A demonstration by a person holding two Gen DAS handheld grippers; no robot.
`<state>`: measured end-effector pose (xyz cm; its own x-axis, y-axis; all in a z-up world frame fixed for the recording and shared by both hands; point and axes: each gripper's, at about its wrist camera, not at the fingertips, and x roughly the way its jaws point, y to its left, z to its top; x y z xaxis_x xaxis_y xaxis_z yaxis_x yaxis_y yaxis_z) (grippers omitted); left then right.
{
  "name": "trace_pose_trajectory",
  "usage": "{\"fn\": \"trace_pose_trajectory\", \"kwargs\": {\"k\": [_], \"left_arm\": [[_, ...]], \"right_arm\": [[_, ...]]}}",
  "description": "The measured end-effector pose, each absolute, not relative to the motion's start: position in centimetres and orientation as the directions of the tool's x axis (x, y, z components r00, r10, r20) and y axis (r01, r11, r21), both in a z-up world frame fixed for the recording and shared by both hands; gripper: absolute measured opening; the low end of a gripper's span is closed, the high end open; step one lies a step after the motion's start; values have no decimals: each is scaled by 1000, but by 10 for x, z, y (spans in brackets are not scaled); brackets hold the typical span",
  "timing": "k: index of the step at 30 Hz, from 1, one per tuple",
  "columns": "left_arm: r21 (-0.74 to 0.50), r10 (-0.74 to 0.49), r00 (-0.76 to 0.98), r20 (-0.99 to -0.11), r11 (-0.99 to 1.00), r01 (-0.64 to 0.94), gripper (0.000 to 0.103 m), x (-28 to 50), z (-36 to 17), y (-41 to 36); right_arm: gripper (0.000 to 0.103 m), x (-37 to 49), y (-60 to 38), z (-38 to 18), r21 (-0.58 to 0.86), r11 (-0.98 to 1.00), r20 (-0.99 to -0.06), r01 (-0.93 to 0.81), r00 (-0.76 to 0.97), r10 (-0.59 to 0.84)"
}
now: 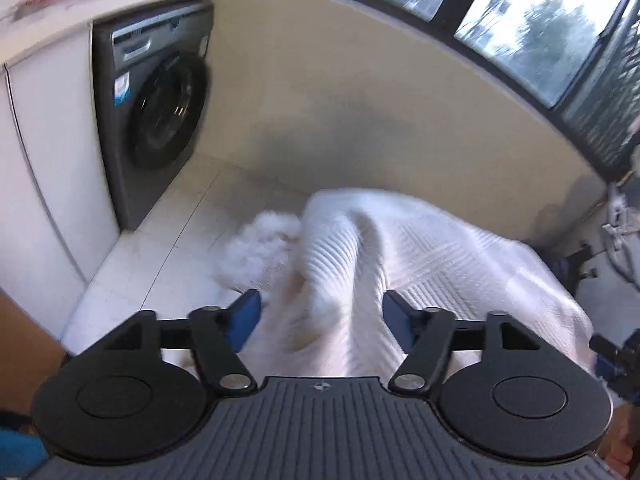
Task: Fold clothes
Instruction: 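Lower the sweatshirt onto the top of the clothes stack and open both grippers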
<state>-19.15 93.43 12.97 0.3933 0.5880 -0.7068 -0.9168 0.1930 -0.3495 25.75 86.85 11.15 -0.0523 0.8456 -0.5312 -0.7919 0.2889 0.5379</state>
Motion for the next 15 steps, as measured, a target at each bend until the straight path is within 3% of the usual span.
{"fn": "trace_pose_trajectory", "kwargs": {"k": [3, 6, 8, 9, 10, 11, 12, 15], "left_arm": [[-398, 572, 457, -681, 235, -887, 87, -220, 138, 912], [-430, 521, 497, -694, 253, -866, 87, -228, 125, 893], [-417, 538, 483, -691, 249, -874, 81, -223, 118, 887], [-410, 546, 475, -690, 247, -878, 63, -221, 115, 883], [-403, 555, 468, -688, 244, -882, 36, -219, 111, 880], [-397, 563, 461, -686, 242, -886, 26, -217, 108, 877], [-396, 571, 458, -681, 239, -887, 15, -215, 106, 875], [-429, 625, 491, -607, 262, -864, 11, -219, 129, 876]], "right_arm": [[67, 265, 822, 101, 591, 313, -514, -744, -48, 857], [67, 268, 802, 82, 644, 334, -525, -689, -79, 848], [53, 259, 798, 74, 650, 349, -529, -675, -74, 845], [44, 254, 796, 70, 653, 356, -532, -668, -71, 844], [23, 250, 795, 66, 656, 363, -534, -661, -68, 843], [13, 245, 793, 62, 659, 370, -537, -654, -65, 841], [12, 241, 793, 63, 657, 377, -537, -653, -54, 842], [8, 228, 784, 88, 648, 329, -469, -687, -19, 883]]}}
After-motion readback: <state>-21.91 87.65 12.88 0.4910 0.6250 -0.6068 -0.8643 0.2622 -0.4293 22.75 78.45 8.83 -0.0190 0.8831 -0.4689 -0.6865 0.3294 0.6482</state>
